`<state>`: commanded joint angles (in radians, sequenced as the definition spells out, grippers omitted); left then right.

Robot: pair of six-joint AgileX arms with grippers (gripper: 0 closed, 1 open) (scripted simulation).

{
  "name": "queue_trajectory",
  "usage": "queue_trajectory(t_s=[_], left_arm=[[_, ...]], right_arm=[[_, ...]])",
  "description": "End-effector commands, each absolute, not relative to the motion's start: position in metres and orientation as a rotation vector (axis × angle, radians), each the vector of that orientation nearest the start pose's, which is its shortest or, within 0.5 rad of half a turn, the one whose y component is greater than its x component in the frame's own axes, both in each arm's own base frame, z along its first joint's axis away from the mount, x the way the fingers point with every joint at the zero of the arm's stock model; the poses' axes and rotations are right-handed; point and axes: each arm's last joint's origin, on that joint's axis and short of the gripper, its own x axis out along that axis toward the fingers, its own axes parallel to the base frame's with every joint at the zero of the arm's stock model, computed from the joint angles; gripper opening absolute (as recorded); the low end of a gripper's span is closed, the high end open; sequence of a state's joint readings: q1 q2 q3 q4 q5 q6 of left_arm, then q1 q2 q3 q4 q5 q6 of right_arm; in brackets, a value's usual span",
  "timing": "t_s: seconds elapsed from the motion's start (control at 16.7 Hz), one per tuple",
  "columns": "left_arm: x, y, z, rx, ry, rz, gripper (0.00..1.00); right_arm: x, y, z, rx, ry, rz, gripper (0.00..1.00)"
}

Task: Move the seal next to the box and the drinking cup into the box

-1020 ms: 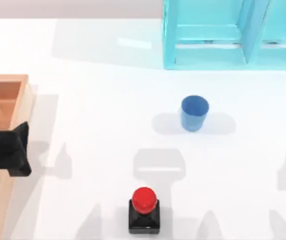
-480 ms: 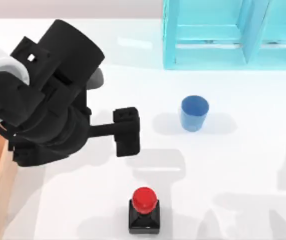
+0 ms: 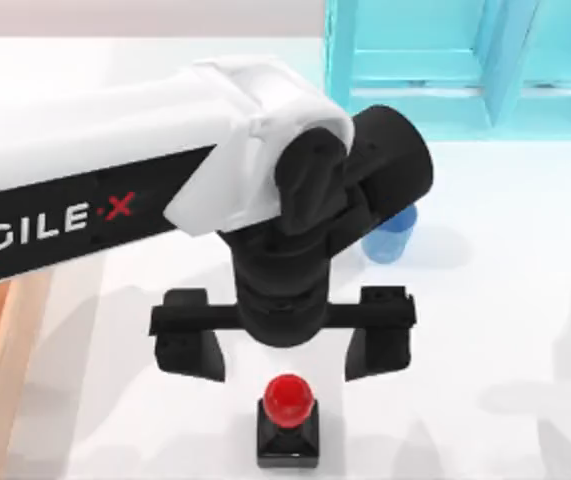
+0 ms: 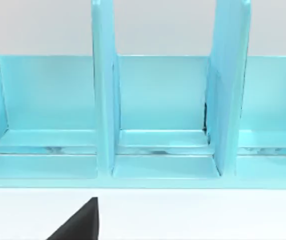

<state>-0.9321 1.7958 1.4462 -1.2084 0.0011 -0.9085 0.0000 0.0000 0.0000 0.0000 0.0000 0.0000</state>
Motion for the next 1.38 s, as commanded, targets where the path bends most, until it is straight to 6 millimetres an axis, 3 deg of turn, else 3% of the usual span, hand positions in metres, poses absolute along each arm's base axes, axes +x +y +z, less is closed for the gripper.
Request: queue_trajectory(t_s=[0.42, 0.6, 0.9, 1.2, 1.38], left_arm=[[0.204, -0.270, 0.228, 0.012, 1.570, -0.015, 1.00], [0.204, -0.272, 0.208, 0.017, 1.573, -0.015, 1.00], [0.204, -0.273, 0.158, 0.012, 1.568, -0.020, 1.00], [0.203, -0.272, 0.149, 0.015, 1.571, -0.016, 1.00], [0.203, -0.272, 0.149, 0.015, 1.571, -0.016, 0.77]], right_arm=[[0.106, -0.001, 0.160, 0.000, 0.000, 0.000, 1.00], [0.106, -0.001, 0.160, 0.000, 0.000, 0.000, 1.00], [0.106, -0.001, 0.160, 0.000, 0.000, 0.000, 1.00], [0.106, -0.001, 0.160, 0.000, 0.000, 0.000, 1.00], [0.106, -0.001, 0.160, 0.000, 0.000, 0.000, 1.00]])
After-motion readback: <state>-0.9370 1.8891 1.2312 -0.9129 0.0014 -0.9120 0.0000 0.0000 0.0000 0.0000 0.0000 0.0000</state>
